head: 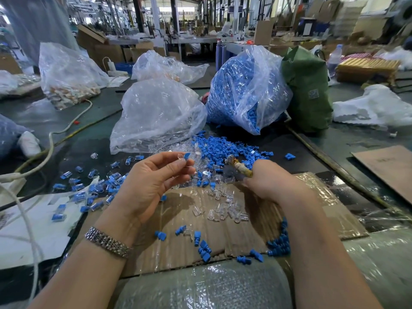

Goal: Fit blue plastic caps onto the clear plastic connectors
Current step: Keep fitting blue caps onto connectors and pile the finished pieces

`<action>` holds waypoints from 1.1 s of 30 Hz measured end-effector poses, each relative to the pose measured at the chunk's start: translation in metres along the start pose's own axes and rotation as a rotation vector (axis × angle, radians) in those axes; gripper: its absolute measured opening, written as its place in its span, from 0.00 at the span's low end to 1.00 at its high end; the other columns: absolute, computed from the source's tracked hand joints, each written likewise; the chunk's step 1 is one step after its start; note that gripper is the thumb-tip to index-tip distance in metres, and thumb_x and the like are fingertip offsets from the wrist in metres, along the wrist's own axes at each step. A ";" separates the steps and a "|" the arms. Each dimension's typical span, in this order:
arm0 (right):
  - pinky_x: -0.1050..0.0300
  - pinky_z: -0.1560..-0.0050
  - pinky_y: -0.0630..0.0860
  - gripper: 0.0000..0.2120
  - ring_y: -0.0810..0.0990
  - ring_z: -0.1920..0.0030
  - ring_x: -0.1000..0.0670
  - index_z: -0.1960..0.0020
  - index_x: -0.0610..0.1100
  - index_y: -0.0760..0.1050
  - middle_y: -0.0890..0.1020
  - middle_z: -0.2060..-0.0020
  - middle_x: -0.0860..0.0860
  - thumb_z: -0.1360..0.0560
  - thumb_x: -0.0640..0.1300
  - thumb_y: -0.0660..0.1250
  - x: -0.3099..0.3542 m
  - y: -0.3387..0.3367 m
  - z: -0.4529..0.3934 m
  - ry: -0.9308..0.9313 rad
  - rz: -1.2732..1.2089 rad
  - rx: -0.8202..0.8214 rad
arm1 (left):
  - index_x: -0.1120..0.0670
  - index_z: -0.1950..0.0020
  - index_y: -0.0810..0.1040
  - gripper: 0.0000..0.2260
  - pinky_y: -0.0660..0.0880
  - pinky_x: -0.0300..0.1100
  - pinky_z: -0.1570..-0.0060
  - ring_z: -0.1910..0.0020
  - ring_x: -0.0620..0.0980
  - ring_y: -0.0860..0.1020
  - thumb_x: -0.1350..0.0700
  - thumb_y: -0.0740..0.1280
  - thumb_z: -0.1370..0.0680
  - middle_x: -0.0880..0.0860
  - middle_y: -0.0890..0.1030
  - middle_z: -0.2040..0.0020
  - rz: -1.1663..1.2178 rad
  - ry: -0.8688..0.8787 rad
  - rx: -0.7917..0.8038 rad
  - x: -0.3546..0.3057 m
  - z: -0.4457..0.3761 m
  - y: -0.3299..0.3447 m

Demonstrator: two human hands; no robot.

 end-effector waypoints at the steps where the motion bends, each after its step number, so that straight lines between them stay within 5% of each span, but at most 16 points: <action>1: 0.53 0.70 0.63 0.14 0.71 0.66 0.48 0.63 0.43 0.67 0.74 0.65 0.47 0.19 0.43 0.63 0.002 -0.003 0.002 -0.020 -0.023 -0.013 | 0.63 0.44 0.81 0.14 0.83 0.41 0.55 0.51 0.57 0.86 0.62 0.71 0.28 0.63 0.85 0.47 0.001 -0.002 -0.004 0.000 0.000 0.000; 4: 0.47 0.60 0.77 0.14 0.81 0.63 0.44 0.59 0.41 0.72 0.82 0.61 0.43 0.17 0.45 0.61 0.010 -0.014 0.011 -0.113 -0.339 -0.013 | 0.61 0.43 0.82 0.14 0.82 0.41 0.53 0.47 0.56 0.85 0.62 0.72 0.28 0.61 0.86 0.46 0.021 -0.008 -0.026 0.000 -0.002 -0.002; 7: 0.51 0.56 0.82 0.13 0.85 0.61 0.47 0.54 0.36 0.75 0.86 0.61 0.44 0.16 0.45 0.62 0.026 -0.014 0.028 -0.253 -0.679 0.200 | 0.56 0.50 0.87 0.09 0.82 0.41 0.53 0.46 0.55 0.85 0.61 0.73 0.29 0.60 0.86 0.46 0.058 -0.005 -0.049 0.001 -0.003 -0.005; 13: 0.43 0.44 0.80 0.16 0.86 0.50 0.41 0.54 0.38 0.80 0.87 0.58 0.45 0.16 0.49 0.62 0.054 0.000 0.044 -0.408 -0.590 0.358 | 0.52 0.56 0.88 0.07 0.82 0.41 0.53 0.49 0.51 0.85 0.60 0.74 0.31 0.56 0.87 0.49 0.082 0.012 -0.053 0.002 -0.007 -0.005; 18: 0.49 0.48 0.79 0.17 0.85 0.52 0.43 0.52 0.37 0.79 0.87 0.59 0.47 0.16 0.50 0.62 0.060 0.004 0.047 -0.408 -0.547 0.353 | 0.50 0.53 0.88 0.09 0.81 0.39 0.52 0.50 0.49 0.85 0.56 0.76 0.33 0.53 0.87 0.50 -0.043 0.077 -0.001 -0.001 -0.005 0.001; 22: 0.52 0.53 0.77 0.15 0.84 0.62 0.50 0.56 0.43 0.76 0.86 0.61 0.48 0.16 0.51 0.61 0.063 0.005 0.047 -0.415 -0.519 0.343 | 0.47 0.52 0.88 0.10 0.80 0.39 0.48 0.49 0.48 0.84 0.51 0.76 0.32 0.53 0.87 0.50 -0.215 0.172 -0.022 -0.006 -0.001 0.001; 33: 0.56 0.67 0.75 0.18 0.79 0.73 0.50 0.58 0.42 0.71 0.78 0.73 0.51 0.16 0.54 0.60 0.067 0.009 0.045 -0.427 -0.525 0.291 | 0.54 0.48 0.85 0.11 0.79 0.33 0.49 0.49 0.46 0.85 0.56 0.73 0.29 0.51 0.88 0.52 -0.360 0.280 -0.103 -0.010 0.005 0.003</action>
Point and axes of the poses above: each hand's wrist, its own z-axis away from the middle knuckle, its own y-axis out of the palm, x = y × z, the point moved 6 cm from there along -z, towards the middle knuckle
